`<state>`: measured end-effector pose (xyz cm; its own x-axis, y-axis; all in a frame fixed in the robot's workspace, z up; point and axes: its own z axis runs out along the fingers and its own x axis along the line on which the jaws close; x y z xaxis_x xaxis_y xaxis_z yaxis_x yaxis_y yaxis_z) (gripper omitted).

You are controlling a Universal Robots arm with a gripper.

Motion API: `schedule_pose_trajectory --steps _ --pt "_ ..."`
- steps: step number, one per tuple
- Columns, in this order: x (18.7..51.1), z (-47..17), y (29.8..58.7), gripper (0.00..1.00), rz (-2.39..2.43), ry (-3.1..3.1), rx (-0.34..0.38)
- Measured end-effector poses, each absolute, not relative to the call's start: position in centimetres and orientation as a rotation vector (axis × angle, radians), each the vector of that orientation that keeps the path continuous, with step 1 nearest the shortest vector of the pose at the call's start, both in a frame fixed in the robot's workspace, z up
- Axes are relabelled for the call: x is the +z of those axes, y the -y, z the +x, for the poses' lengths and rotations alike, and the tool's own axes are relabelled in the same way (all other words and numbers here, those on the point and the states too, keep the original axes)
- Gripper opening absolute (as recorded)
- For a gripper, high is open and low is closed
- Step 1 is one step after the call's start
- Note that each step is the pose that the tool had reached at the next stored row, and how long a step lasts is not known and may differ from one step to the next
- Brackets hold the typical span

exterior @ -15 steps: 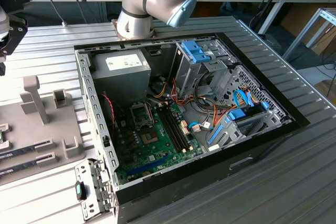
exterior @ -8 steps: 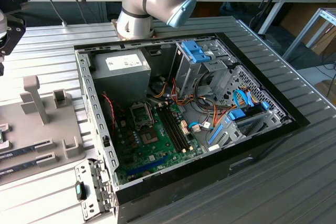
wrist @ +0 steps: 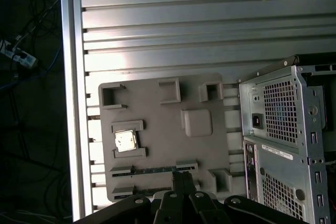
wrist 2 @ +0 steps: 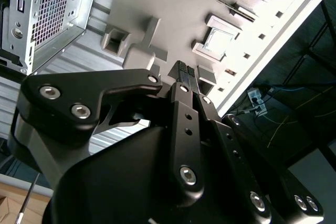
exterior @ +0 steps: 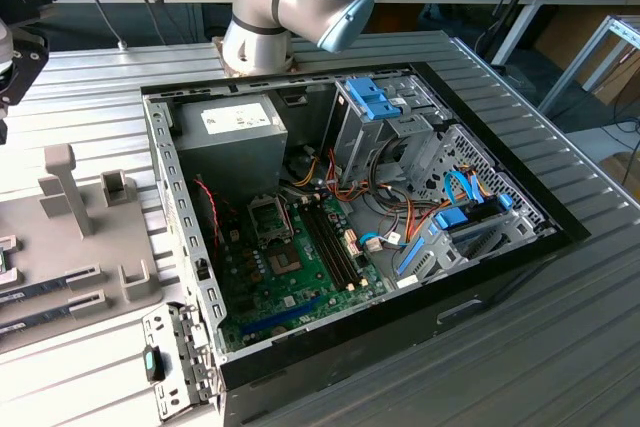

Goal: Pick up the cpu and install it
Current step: 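Reach for the cpu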

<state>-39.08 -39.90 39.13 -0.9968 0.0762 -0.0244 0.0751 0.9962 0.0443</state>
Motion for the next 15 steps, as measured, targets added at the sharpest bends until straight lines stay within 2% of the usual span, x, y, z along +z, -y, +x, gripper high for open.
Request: schedule_pose_trajectory --steps 15 --pt "39.12 -39.27 39.90 0.11 0.118 -3.112 0.068"
